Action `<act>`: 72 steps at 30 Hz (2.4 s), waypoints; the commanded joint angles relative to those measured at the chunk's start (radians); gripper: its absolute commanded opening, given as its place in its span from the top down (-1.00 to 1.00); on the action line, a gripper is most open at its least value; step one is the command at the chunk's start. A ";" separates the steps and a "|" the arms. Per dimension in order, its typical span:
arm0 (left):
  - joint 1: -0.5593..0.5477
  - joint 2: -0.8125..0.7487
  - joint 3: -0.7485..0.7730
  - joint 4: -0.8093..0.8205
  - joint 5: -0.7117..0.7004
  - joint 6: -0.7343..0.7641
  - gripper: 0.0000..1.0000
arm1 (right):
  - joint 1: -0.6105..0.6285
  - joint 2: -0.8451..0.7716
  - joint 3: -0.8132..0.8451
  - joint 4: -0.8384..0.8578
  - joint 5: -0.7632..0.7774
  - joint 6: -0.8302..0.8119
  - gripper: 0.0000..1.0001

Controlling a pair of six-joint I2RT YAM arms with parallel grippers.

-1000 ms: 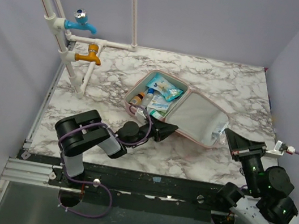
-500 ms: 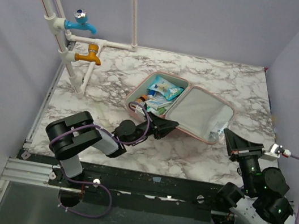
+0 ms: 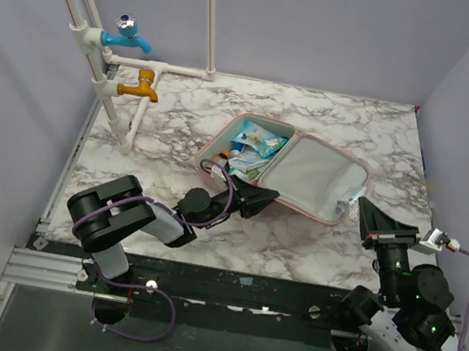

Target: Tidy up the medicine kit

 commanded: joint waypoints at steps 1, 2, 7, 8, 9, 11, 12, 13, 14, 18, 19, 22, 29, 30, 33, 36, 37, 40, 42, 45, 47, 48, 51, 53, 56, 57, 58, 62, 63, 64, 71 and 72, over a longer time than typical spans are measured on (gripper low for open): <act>0.001 -0.055 0.003 0.206 0.021 0.003 1.00 | -0.003 -0.016 0.015 0.021 0.085 -0.016 0.99; 0.001 -0.057 0.003 0.207 0.022 0.005 1.00 | -0.003 -0.020 0.002 0.014 0.085 -0.005 0.99; 0.001 -0.068 0.009 0.207 0.031 0.008 1.00 | -0.003 -0.029 -0.060 0.080 0.093 0.009 0.99; 0.001 -0.072 0.004 0.205 0.028 0.009 1.00 | -0.003 -0.028 -0.072 0.106 0.093 0.004 0.99; 0.001 -0.076 0.001 0.206 0.028 0.010 1.00 | -0.003 -0.027 -0.083 0.136 0.092 0.001 0.99; 0.001 -0.080 -0.004 0.206 0.026 0.010 1.00 | -0.003 -0.023 -0.101 0.185 0.102 -0.008 0.99; 0.001 -0.081 -0.004 0.206 0.029 0.010 1.00 | -0.003 -0.019 -0.108 0.204 0.109 -0.008 0.99; 0.001 -0.081 -0.004 0.206 0.031 0.009 1.00 | -0.003 -0.016 -0.117 0.222 0.113 -0.008 0.99; 0.001 -0.083 -0.004 0.206 0.032 0.011 1.00 | -0.003 -0.013 -0.125 0.245 0.115 -0.012 0.99; 0.000 -0.084 -0.013 0.206 0.031 0.014 1.00 | -0.003 -0.001 -0.149 0.322 0.117 -0.024 0.99; 0.001 -0.084 -0.014 0.206 0.031 0.013 1.00 | -0.003 0.003 -0.149 0.338 0.116 -0.033 0.99; 0.001 -0.084 -0.014 0.205 0.032 0.013 1.00 | -0.003 0.016 -0.147 0.366 0.116 -0.045 0.99; 0.001 -0.092 -0.016 0.206 0.031 0.013 1.00 | -0.002 -0.007 -0.199 0.309 0.086 0.013 0.99; 0.001 -0.095 -0.016 0.206 0.031 0.013 1.00 | -0.003 -0.024 -0.206 0.297 0.083 0.024 0.98; 0.001 -0.099 -0.019 0.206 0.031 0.011 1.00 | -0.003 -0.032 -0.185 0.168 0.057 0.046 0.99; 0.001 -0.104 -0.023 0.206 0.028 0.011 1.00 | -0.003 -0.033 -0.142 0.084 0.026 0.034 0.99; 0.001 -0.106 -0.022 0.206 0.028 0.011 1.00 | -0.003 -0.033 -0.119 0.054 0.018 0.031 0.99; 0.001 -0.113 -0.023 0.206 0.026 0.013 1.00 | -0.003 -0.022 -0.031 -0.111 0.018 0.009 0.99; 0.002 -0.116 -0.022 0.206 0.028 0.016 1.00 | -0.003 -0.004 0.051 -0.278 0.038 0.014 0.99; 0.003 -0.122 -0.021 0.207 0.028 0.019 1.00 | -0.003 0.031 0.154 -0.488 0.062 0.019 0.99; 0.003 -0.124 -0.018 0.205 0.029 0.024 1.00 | -0.003 0.042 0.177 -0.555 0.049 0.010 0.99; 0.003 -0.126 -0.016 0.206 0.032 0.025 1.00 | -0.003 0.045 0.179 -0.569 0.037 0.006 0.99; 0.003 -0.129 -0.003 0.205 0.043 0.031 1.00 | -0.002 0.060 0.170 -0.608 0.016 0.017 0.99; 0.002 -0.134 0.001 0.206 0.045 0.034 1.00 | -0.003 0.068 0.156 -0.610 0.003 0.022 0.99; 0.003 -0.138 -0.006 0.206 0.043 0.033 1.00 | -0.002 0.077 0.141 -0.592 -0.013 0.019 0.99; 0.002 -0.139 -0.004 0.206 0.047 0.033 1.00 | -0.003 0.084 0.141 -0.592 -0.013 0.019 0.99; 0.003 -0.141 -0.003 0.206 0.050 0.034 1.00 | -0.003 0.090 0.146 -0.590 -0.009 0.018 0.99; 0.003 -0.135 0.004 0.204 0.066 0.043 1.00 | -0.003 0.139 0.182 -0.577 0.012 -0.016 0.99; 0.003 -0.132 0.003 0.205 0.070 0.046 1.00 | -0.002 0.155 0.196 -0.574 0.016 -0.022 0.99; 0.003 -0.127 0.005 0.205 0.076 0.048 1.00 | -0.002 0.175 0.206 -0.567 0.018 -0.034 0.99; 0.004 -0.083 0.024 0.205 0.124 0.061 1.00 | -0.001 0.323 0.304 -0.530 0.001 -0.167 0.99; 0.004 -0.080 0.024 0.207 0.126 0.063 1.00 | -0.003 0.342 0.317 -0.533 -0.001 -0.185 0.99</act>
